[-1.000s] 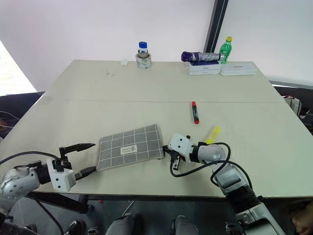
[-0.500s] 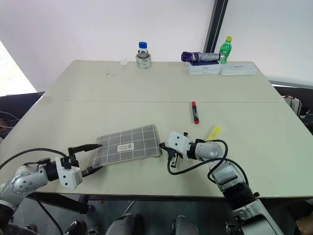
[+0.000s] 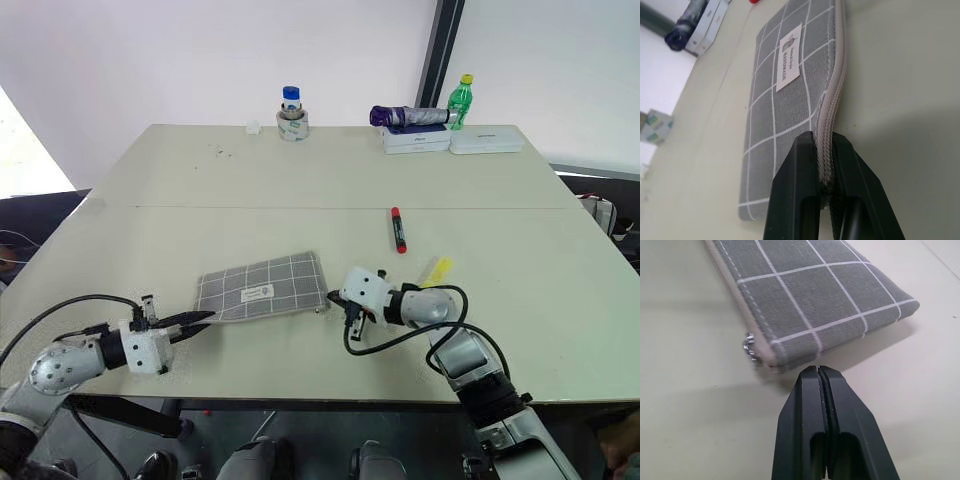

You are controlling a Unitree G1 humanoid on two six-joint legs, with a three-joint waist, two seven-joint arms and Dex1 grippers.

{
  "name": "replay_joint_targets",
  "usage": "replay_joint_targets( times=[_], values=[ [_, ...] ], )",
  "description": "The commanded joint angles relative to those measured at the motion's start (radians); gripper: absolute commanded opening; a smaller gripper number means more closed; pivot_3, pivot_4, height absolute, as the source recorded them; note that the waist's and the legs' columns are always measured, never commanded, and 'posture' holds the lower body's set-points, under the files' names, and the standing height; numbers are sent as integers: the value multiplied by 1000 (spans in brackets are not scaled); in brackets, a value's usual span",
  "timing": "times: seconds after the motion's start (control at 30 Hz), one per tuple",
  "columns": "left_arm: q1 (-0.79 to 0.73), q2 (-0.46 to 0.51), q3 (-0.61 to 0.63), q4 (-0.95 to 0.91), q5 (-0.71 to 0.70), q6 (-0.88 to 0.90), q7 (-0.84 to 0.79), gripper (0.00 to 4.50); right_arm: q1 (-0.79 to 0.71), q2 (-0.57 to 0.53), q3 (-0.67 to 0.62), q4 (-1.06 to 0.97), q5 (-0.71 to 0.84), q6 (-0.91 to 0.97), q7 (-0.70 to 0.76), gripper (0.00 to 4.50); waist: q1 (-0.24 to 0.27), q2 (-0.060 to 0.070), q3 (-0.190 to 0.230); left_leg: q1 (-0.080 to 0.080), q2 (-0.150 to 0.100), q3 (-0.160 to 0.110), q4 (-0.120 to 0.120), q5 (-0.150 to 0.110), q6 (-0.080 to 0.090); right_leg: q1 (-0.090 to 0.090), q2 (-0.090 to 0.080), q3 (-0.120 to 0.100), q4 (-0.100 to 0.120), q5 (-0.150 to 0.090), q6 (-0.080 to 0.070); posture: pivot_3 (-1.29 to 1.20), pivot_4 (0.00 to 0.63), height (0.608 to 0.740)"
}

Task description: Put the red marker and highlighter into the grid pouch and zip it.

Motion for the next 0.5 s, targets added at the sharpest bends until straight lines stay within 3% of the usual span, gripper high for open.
replay_joint_targets(
  times=[0.03,0.07,0.17,0.37,0.4,0.5],
  values=[
    [29,-1,60,-169,-201,262,-34,18,-42,-19,-104,-41,90,77,4,0,0,0,0,0,0,0,0,0,0,0,0,0,0,0,0,0,150,737],
    [35,-1,71,-194,-218,303,-34,18,-45,-21,-117,-42,106,97,9,0,-1,-1,0,0,0,0,0,0,0,0,0,0,0,0,0,0,150,737],
    [59,-6,124,-268,-249,418,-10,0,-64,-16,-185,-43,171,156,-3,911,-1,-1,0,0,0,-1,0,0,0,0,0,0,0,0,0,0,150,737],
    [87,-72,190,-405,-294,587,44,0,-27,12,-212,-134,271,295,-17,4116,-1,-1,0,0,0,-1,0,0,0,0,0,0,0,0,0,0,150,737],
    [89,-81,189,-421,-281,598,49,0,-19,27,-201,-150,280,315,-24,4455,-1,-1,0,0,0,-1,-1,0,0,0,0,0,0,0,0,0,150,737],
    [87,-102,194,-454,-265,628,59,0,-17,80,-166,-171,275,332,-66,4455,-1,-1,0,0,0,-1,0,0,0,0,0,0,0,0,0,0,150,737]
  ],
)
